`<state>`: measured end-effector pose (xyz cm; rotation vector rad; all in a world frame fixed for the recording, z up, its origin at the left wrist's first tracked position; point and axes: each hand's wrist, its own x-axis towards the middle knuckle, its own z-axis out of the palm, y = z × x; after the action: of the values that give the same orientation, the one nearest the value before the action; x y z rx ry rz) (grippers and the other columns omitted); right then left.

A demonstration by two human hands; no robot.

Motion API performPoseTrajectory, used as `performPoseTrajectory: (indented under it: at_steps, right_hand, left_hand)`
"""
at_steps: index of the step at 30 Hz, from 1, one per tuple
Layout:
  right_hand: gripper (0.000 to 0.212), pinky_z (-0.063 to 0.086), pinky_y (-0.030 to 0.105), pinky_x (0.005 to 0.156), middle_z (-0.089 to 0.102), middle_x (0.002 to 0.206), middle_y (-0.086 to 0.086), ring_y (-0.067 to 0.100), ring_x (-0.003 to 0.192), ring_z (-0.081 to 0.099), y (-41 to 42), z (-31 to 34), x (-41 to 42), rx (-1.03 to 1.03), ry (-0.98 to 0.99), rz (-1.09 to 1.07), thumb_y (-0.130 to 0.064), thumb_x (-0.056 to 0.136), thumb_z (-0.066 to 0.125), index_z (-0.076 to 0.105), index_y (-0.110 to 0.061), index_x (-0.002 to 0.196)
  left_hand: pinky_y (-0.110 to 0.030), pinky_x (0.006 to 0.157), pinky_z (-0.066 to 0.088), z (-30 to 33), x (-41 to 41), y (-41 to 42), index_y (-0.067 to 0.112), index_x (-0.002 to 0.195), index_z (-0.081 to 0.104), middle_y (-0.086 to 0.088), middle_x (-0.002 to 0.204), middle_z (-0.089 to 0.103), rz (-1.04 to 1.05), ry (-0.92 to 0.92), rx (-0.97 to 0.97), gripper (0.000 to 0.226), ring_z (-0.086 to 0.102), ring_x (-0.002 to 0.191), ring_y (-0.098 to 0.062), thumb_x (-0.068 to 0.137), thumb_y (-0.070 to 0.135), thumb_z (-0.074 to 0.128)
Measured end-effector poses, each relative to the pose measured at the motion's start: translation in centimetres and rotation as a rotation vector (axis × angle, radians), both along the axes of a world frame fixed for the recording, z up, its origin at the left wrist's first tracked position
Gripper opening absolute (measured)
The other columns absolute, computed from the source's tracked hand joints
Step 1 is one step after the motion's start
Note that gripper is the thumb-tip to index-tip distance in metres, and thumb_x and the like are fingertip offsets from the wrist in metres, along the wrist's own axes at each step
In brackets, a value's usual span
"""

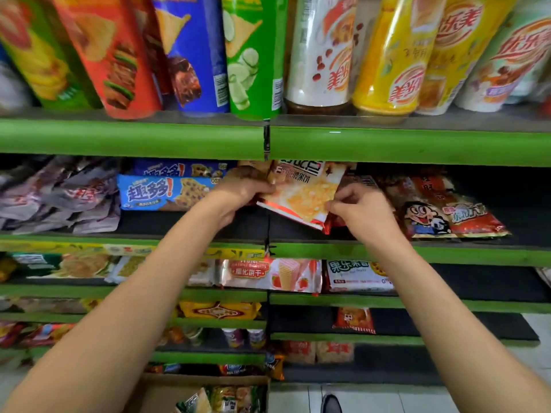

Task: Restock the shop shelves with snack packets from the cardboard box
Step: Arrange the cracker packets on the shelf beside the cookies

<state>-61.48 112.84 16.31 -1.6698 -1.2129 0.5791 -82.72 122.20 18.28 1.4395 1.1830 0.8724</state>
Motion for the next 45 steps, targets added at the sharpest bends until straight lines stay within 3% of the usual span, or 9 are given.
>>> performPoseTrajectory:
  at_steps: [4,8,11,14,17,20,25,33,45]
  right_hand:
    - [0.023,0.04,0.019,0.051,0.061,0.069,-0.008,0.007,0.057,0.053,1.7,-0.9,-3.2,0.005,-0.106,0.076,-0.019,0.08,0.076,0.057,-0.027,0.07]
    - [0.027,0.033,0.011,0.043,0.058,0.067,-0.006,0.007,0.054,0.05,3.1,-2.3,-4.9,0.016,-0.131,0.132,-0.013,0.082,0.072,0.054,-0.03,0.072]
    - [0.025,0.047,0.019,0.064,0.061,0.08,-0.009,0.016,0.073,0.061,3.6,-3.4,-5.3,0.001,-0.079,0.122,-0.011,0.086,0.064,0.054,-0.033,0.076]
    - [0.024,0.054,0.038,0.071,0.065,0.089,-0.002,0.018,0.072,0.067,3.9,-3.9,-5.3,-0.009,0.007,0.099,-0.011,0.092,0.057,0.05,-0.033,0.088]
    - [0.017,0.051,0.029,0.055,0.066,0.083,-0.001,0.003,0.05,0.061,4.1,-3.9,-5.1,-0.011,0.064,0.095,-0.015,0.096,0.056,0.052,-0.025,0.109]
    - [0.011,0.045,0.018,0.048,0.063,0.077,-0.002,-0.001,0.048,0.056,4.1,-4.1,-5.0,-0.048,-0.017,0.085,-0.022,0.1,0.053,0.061,-0.019,0.105]
    - [0.014,0.041,0.029,0.072,0.057,0.079,-0.005,0.018,0.074,0.053,4.5,-4.0,-5.1,-0.115,-0.005,0.017,-0.028,0.1,0.052,0.062,-0.019,0.1]
    - [0.012,0.039,0.023,0.05,0.061,0.071,-0.002,-0.004,0.038,0.052,3.8,-3.7,-5.2,-0.155,-0.005,0.019,-0.025,0.102,0.05,0.06,-0.021,0.095]
    - [0.013,0.045,0.02,0.05,0.064,0.078,0.002,0.004,0.048,0.058,3.1,-3.5,-5.3,-0.131,0.017,0.035,-0.022,0.103,0.046,0.058,-0.017,0.102]
  left_hand:
    - [-0.03,0.076,0.053,-0.6,-4.1,-1.1,0.0,0.118,0.059,-0.013,0.093,0.066,0.079,-0.02,0.015,0.043,0.062,0.087,-0.023,0.078,-0.014,0.069]
    - [-0.043,0.097,0.05,-1.6,-6.6,-1.6,-0.005,0.128,0.057,-0.019,0.106,0.065,0.127,0.05,0.017,0.047,0.061,0.098,-0.027,0.083,-0.014,0.064]
    - [-0.038,0.081,0.053,-2.2,-7.4,-1.6,0.0,0.132,0.056,-0.021,0.119,0.066,0.138,0.027,-0.026,0.039,0.062,0.104,-0.029,0.094,-0.006,0.055]
    - [-0.028,0.07,0.053,-2.8,-7.6,-1.5,0.005,0.128,0.059,-0.014,0.116,0.067,0.149,0.034,-0.004,0.03,0.063,0.103,-0.026,0.098,0.005,0.056]
    - [-0.021,0.058,0.052,-3.3,-7.1,-1.3,0.001,0.117,0.061,-0.011,0.102,0.063,0.196,0.051,0.027,0.021,0.058,0.092,-0.022,0.098,0.005,0.056]
    - [-0.017,0.048,0.051,-3.5,-6.7,-1.3,0.001,0.113,0.061,-0.004,0.09,0.058,0.214,0.063,0.026,0.016,0.055,0.076,-0.017,0.1,0.007,0.054]
    - [-0.028,0.056,0.049,-3.6,-6.4,-1.0,0.006,0.104,0.056,-0.002,0.083,0.056,0.279,-0.004,-0.004,0.008,0.052,0.065,-0.013,0.103,0.01,0.05]
    - [-0.02,0.049,0.055,-4.1,-7.1,-1.1,0.014,0.088,0.059,-0.003,0.085,0.057,0.217,-0.02,-0.012,0.013,0.055,0.077,-0.015,0.101,0.016,0.055]
    - [-0.038,0.069,0.057,-4.2,-6.8,-1.4,0.012,0.095,0.056,0.0,0.082,0.056,0.204,0.045,0.053,0.004,0.055,0.076,-0.014,0.099,0.011,0.057]
